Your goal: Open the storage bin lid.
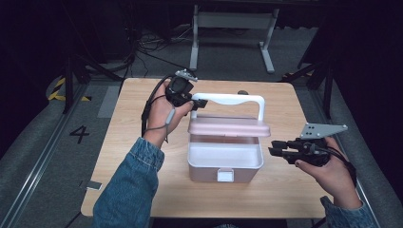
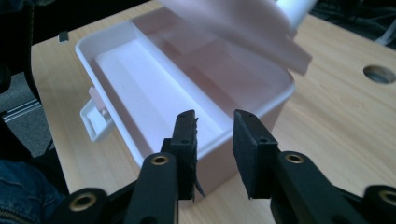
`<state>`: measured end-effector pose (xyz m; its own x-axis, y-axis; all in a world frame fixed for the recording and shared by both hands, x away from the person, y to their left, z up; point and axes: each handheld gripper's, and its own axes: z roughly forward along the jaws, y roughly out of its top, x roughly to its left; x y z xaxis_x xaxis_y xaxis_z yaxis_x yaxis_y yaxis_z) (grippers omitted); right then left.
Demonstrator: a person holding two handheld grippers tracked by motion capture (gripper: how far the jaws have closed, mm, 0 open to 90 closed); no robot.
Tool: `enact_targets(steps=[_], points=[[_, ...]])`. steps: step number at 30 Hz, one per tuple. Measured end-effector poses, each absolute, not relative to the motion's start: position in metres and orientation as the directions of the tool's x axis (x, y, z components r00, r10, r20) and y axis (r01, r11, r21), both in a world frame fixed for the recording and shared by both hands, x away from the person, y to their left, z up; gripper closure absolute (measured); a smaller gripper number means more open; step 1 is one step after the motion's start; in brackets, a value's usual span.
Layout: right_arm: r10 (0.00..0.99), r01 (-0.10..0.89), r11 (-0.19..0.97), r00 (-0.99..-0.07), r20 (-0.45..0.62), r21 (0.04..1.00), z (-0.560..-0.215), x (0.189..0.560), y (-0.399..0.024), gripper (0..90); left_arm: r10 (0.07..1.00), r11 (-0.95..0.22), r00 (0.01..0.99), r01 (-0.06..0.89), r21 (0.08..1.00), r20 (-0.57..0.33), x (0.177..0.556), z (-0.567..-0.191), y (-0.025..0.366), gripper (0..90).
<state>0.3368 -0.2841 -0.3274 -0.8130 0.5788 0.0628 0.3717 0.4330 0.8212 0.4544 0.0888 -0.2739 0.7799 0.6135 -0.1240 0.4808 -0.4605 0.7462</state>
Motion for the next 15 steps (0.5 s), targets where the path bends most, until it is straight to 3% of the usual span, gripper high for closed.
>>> enact_targets(steps=[10,15], points=[[0.559,0.308,0.328,-0.826,0.079,0.893,-0.323,0.345,-0.268,86.3,0.626,-0.447,0.768,0.494,0.745,-0.133,0.458,-0.274,0.088,72.1],[0.553,0.301,0.311,-0.829,0.086,0.902,-0.324,0.348,-0.264,88.0,0.622,-0.449,0.772,0.49,0.747,-0.132,0.454,-0.274,0.089,69.4]])
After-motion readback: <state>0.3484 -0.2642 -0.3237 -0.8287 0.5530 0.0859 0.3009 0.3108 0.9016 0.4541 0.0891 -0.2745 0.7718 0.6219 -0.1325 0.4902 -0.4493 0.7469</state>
